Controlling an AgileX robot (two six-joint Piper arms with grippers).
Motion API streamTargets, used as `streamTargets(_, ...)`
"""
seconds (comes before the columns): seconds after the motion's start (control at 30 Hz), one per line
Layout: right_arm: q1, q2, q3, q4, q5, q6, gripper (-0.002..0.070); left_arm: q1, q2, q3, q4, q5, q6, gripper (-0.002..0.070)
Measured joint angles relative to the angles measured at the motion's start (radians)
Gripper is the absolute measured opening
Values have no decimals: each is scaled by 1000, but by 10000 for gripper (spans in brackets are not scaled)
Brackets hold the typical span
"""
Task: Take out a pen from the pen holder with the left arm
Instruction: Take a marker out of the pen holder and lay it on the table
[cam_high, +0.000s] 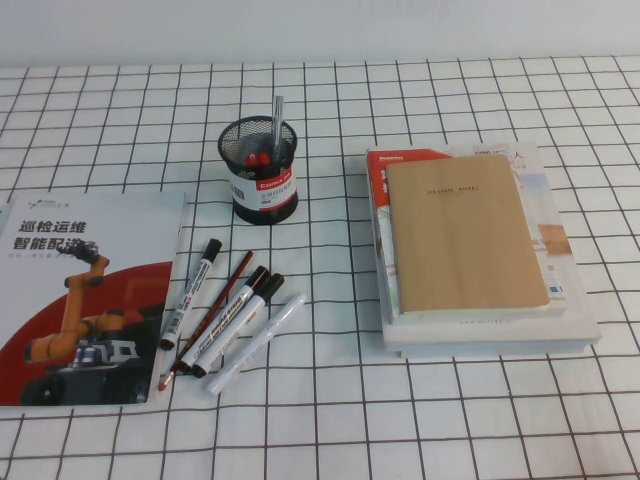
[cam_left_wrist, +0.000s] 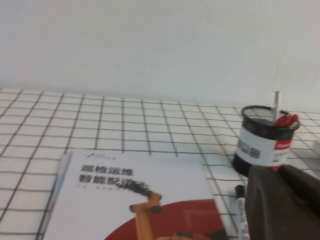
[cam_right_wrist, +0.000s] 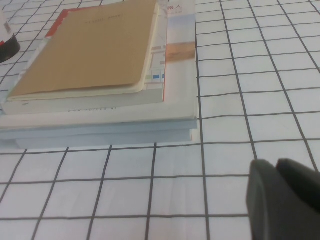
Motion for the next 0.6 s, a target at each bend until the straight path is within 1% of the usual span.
streamTargets(0.13, 0, 0, 0, 0, 0, 0, -14, 35, -79, 69, -3, -2, 2, 0)
streamTargets(0.33, 0, 0, 0, 0, 0, 0, -14, 37, -112, 113, -3, 15, 6, 0)
streamTargets(0.43, 0, 0, 0, 0, 0, 0, -14, 37, -118, 113, -3, 67, 15, 0)
streamTargets(0.6, 0, 0, 0, 0, 0, 0, -14, 37, -125, 113, -3, 216, 37, 0)
